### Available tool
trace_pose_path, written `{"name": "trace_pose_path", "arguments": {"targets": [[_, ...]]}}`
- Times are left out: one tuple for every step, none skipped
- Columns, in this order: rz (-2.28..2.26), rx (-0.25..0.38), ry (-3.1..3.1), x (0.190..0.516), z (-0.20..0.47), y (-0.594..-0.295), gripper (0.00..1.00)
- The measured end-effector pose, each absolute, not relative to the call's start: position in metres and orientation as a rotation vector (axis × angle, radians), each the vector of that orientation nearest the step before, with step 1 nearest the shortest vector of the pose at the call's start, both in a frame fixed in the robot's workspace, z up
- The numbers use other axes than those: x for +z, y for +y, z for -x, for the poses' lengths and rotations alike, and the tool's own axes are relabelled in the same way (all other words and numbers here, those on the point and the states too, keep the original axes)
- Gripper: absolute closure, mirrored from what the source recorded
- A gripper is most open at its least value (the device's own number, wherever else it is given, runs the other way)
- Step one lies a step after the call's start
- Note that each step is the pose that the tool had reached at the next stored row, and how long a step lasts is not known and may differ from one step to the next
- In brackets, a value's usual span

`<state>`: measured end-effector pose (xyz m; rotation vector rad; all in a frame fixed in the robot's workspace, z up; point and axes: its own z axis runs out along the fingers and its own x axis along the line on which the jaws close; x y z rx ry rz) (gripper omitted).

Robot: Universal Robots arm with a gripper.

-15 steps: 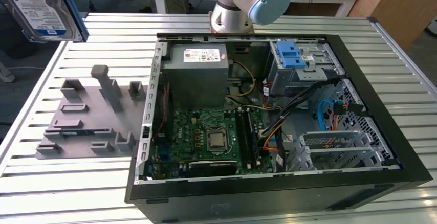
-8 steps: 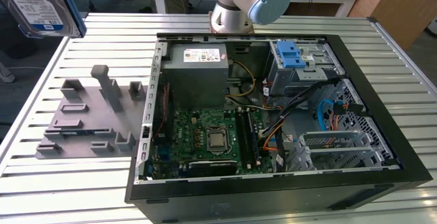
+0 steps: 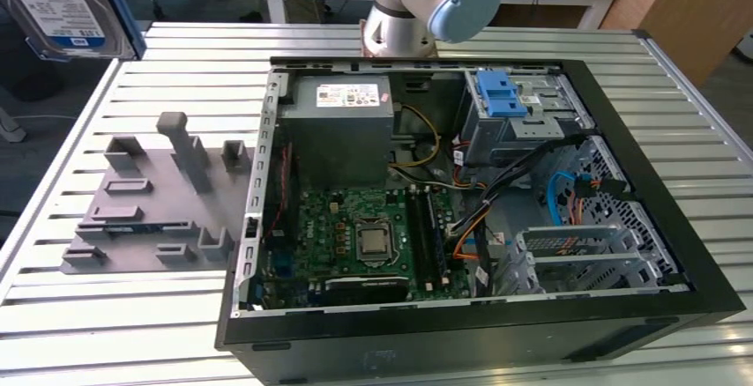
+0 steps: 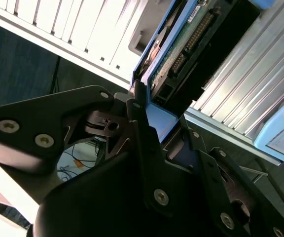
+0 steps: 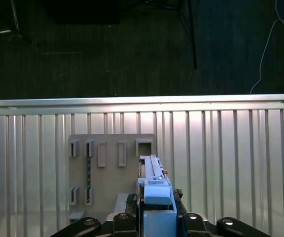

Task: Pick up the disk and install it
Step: 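Pick up the disk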

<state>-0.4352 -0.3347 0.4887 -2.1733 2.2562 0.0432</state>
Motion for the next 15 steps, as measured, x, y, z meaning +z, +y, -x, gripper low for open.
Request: {"name": "trace_pose_path", "arguments": {"targets": [[2.173,0.043,2.256,0.489,0.435,-0.336,0.64],[2.173,0.043,2.256,0.489,0.435,-0.338,0.64],[2.173,0.043,2.256,0.489,0.435,-0.34,0.64],[2.173,0.043,2.256,0.489,0.435,-0.342,0.64],[2.173,0.043,2.256,0.489,0.435,-0.343,0.64],[2.173,0.043,2.256,0.489,0.435,-0.345,0.64],[2.173,0.043,2.256,0.489,0.435,-0.347,0.64],[2.173,0.043,2.256,0.489,0.435,-0.349,0.64],[2.173,0.043,2.256,0.489,0.435,-0.35,0.64],[2.173,0.043,2.256,0.489,0.435,-0.352,0.64],[2.173,0.043,2.256,0.489,0.435,-0.353,0.64],[2.173,0.043,2.256,0.489,0.434,-0.354,0.64],[2.173,0.043,2.256,0.489,0.434,-0.354,0.64],[2.173,0.043,2.256,0.489,0.433,-0.356,0.64],[2.173,0.043,2.256,0.489,0.432,-0.357,0.64]]}}
